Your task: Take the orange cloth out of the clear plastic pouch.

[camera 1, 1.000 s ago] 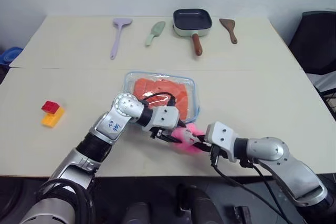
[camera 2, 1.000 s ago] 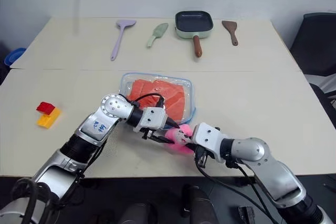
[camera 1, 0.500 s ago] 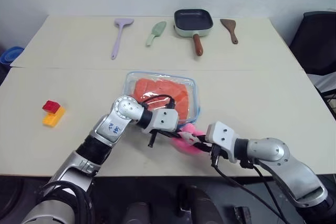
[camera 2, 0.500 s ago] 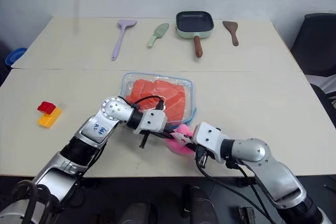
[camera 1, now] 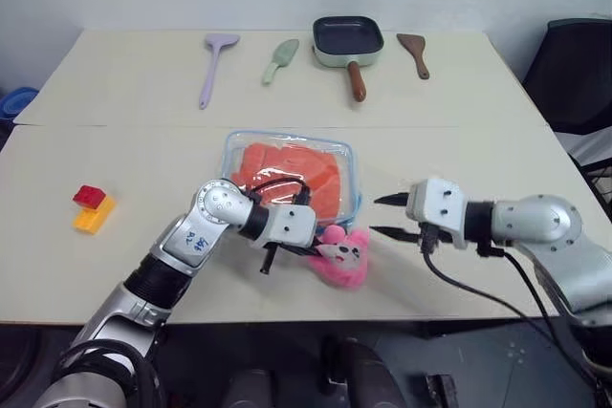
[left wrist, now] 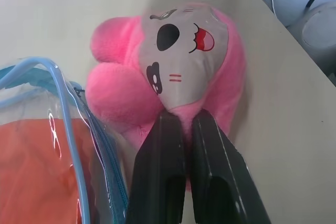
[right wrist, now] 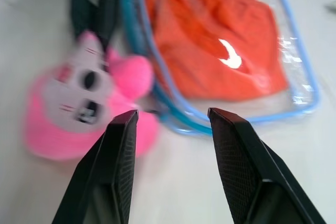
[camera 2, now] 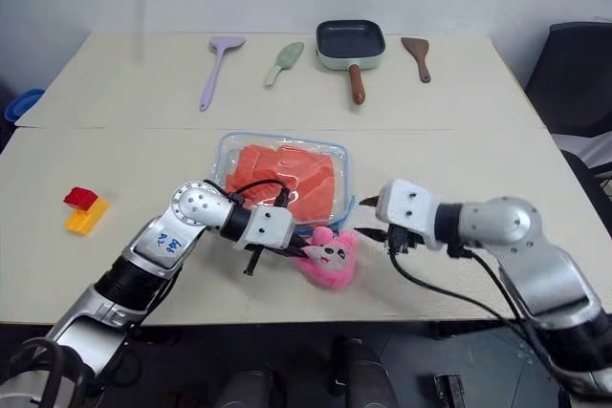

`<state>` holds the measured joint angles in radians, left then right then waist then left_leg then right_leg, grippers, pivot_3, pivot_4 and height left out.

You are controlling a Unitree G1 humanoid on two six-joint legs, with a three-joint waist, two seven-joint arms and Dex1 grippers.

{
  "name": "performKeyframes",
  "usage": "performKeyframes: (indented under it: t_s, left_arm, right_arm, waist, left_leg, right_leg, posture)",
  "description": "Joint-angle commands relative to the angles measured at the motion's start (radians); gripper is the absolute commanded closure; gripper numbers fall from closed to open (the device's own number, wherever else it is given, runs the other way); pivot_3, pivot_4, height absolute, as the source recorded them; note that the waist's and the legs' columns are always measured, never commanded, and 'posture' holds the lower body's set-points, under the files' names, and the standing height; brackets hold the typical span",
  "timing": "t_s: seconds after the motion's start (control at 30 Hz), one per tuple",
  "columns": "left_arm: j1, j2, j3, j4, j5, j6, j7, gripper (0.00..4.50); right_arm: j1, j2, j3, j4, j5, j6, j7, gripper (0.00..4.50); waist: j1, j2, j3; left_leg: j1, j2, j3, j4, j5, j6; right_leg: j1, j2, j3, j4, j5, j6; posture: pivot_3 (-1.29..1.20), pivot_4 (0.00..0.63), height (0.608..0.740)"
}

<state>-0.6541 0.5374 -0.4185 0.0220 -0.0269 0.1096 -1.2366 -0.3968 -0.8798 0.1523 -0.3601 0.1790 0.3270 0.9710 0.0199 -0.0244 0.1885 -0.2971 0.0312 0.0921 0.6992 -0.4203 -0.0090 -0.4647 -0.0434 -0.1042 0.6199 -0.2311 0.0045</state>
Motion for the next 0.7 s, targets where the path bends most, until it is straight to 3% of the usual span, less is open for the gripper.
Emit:
performKeyframes:
  t_s: [0.03,0.23,0.43,0.53,0.7]
  left_arm:
    - [0.007,0.014,0.004,-0.021,0.008,0.001,-0.002,4.50]
    - [0.012,0.018,0.004,-0.040,0.011,0.015,0.008,4.50]
    - [0.021,0.023,0.002,-0.063,0.013,0.033,0.014,4.50]
    - [0.022,0.022,0.000,-0.066,0.015,0.036,0.020,4.50]
    - [0.022,0.026,0.006,-0.063,0.016,0.036,0.026,4.50]
  right_arm:
    - [-0.079,0.052,0.088,0.141,-0.111,-0.178,0.019,2.30]
    - [-0.153,0.129,0.163,0.321,-0.208,-0.353,0.034,2.30]
    - [-0.202,0.178,0.155,0.401,-0.204,-0.393,0.061,2.30]
    - [-0.215,0.183,0.162,0.429,-0.213,-0.429,0.084,2.86]
    - [-0.228,0.182,0.157,0.462,-0.225,-0.472,0.109,4.47]
  waist:
    - [-0.002,0.000,0.000]
    - [-0.002,0.000,0.000]
    - [-0.003,0.000,0.000]
    - [-0.003,0.000,0.000]
    - [-0.003,0.001,0.000]
  left_leg:
    - [0.000,0.000,0.000,0.000,0.000,0.000]
    - [0.000,0.002,0.001,0.000,0.001,-0.001]
    - [0.000,0.003,0.001,0.000,0.001,-0.001]
    - [0.000,0.003,0.000,0.000,0.001,-0.001]
    - [0.000,0.003,0.000,0.000,0.001,-0.001]
  right_leg:
    - [0.000,0.000,0.000,0.000,0.000,0.000]
    - [0.000,-0.001,-0.001,0.002,0.000,0.000]
    - [0.000,-0.001,-0.002,0.003,0.000,0.000]
    - [0.000,-0.001,-0.002,0.003,0.000,0.000]
    - [0.000,-0.002,-0.002,0.003,0.000,0.000]
  posture:
    - [0.00,0.150,0.740]
    - [0.00,0.150,0.740]
    - [0.00,0.150,0.740]
    - [0.00,0.150,0.740]
    - [0.00,0.150,0.740]
